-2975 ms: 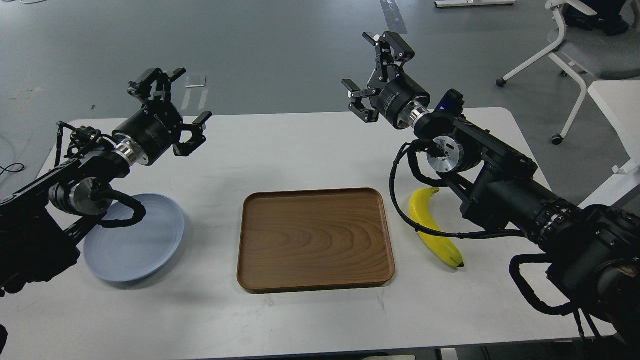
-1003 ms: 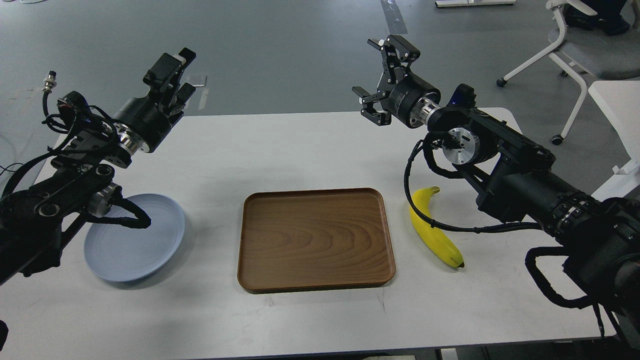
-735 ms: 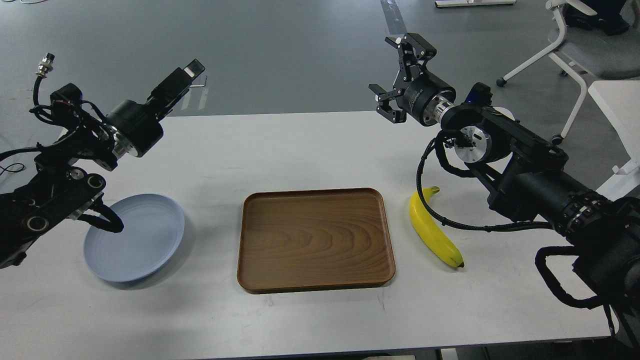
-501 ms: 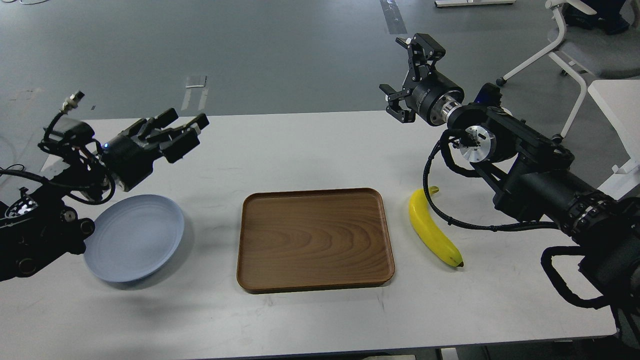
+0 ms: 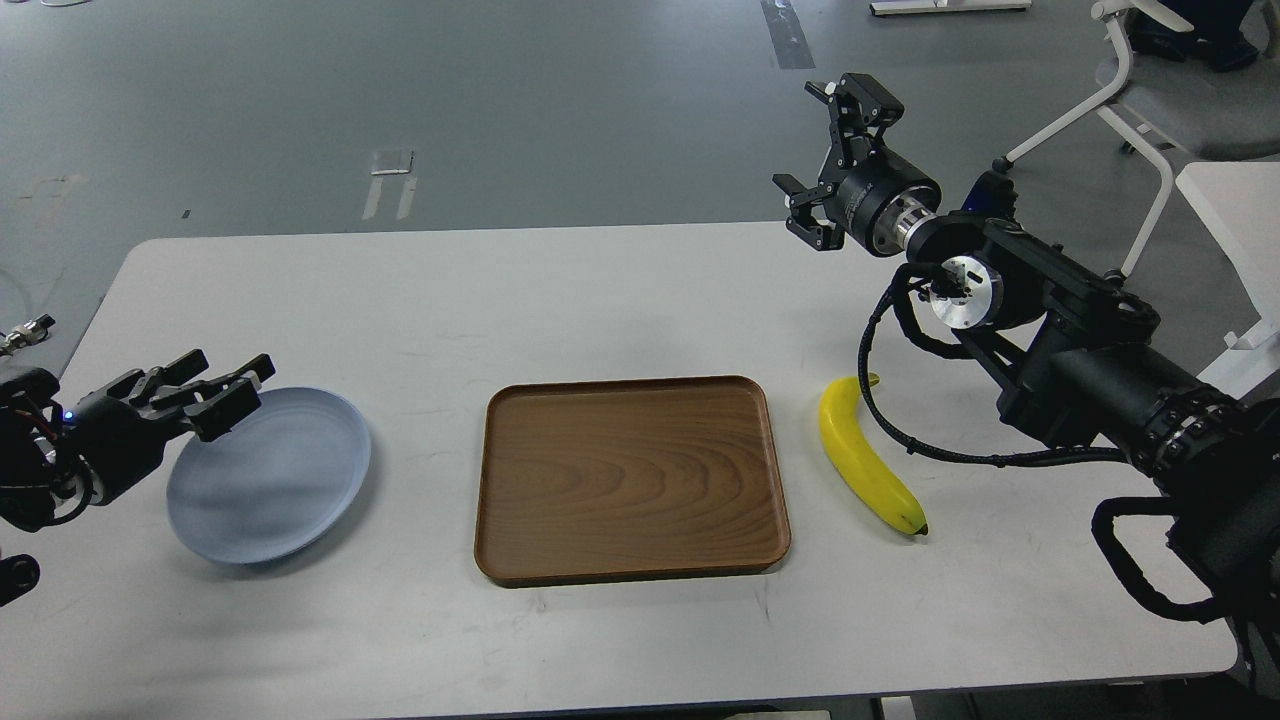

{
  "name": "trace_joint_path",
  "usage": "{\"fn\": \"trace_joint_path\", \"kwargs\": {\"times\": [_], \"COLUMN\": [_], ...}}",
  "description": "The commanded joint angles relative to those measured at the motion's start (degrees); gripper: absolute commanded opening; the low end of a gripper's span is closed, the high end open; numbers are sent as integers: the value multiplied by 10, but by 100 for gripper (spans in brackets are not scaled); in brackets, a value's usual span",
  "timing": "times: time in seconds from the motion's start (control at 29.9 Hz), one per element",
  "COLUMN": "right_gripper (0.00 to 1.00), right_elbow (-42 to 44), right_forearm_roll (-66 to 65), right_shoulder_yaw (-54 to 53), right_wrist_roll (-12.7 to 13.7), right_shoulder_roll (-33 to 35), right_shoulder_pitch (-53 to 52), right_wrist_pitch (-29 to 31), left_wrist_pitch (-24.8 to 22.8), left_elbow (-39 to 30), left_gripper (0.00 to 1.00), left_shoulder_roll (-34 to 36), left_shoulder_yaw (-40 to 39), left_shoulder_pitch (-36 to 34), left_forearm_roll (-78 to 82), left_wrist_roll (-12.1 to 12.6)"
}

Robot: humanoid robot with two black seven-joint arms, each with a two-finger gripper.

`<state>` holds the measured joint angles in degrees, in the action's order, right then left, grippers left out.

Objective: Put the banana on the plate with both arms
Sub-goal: 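Lower the left gripper and grasp the light blue plate's rim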

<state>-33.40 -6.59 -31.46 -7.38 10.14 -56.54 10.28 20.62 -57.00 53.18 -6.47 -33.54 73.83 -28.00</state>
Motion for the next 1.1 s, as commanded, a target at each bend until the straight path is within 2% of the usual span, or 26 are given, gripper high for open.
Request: {"fn": "trace_joint_path", "kwargs": {"times": [0.0,0.1,0.2,0.37,0.5,0.6,0.7,0.77,0.84,0.87,0.94,1.07], "right_gripper": [100,100,100,100,100,100,100,100,100,100,100,100], "right_elbow": [0,-1,-2,-2,-3,-3,-3,-2,-2,-2,-2,-2], "right_forearm_roll": [0,0,0,0,0,0,0,0,0,0,0,0], "right_shoulder_yaw": [0,0,0,1,1,2,2,2,2,2,2,2], "right_wrist_roll": [0,0,0,0,0,0,-1,-1,-1,-1,-1,-1], "right_shoulder_roll": [-1,-3,-5,-5,-3,-3,-5,-5,-5,-5,-4,-4], "right_shoulder_pitch": [0,0,-1,-1,-1,-1,-1,-1,-1,-1,-1,-1], "right_wrist_pitch": [0,0,0,0,1,1,1,1,1,1,1,1], "left_wrist_pitch": [2,10,35,42,42,42,39,38,37,36,35,31], "left_elbow": [8,25,68,142,148,148,148,148,149,149,150,150], "left_gripper": [89,89,89,89,89,84,77,68,48,43,35,27], "left_shoulder_roll": [-1,-4,-18,-60,-60,-60,-60,-61,-62,-62,-62,-62], "left_shoulder_yaw": [0,1,1,2,2,2,2,2,2,2,3,3], "left_shoulder_pitch": [13,28,58,74,83,85,86,87,91,91,92,95], "left_forearm_roll": [-7,-9,-6,-6,-6,-7,-6,-6,-6,-7,-6,-7], "left_wrist_roll": [0,0,0,0,0,0,0,0,0,0,0,0]}}
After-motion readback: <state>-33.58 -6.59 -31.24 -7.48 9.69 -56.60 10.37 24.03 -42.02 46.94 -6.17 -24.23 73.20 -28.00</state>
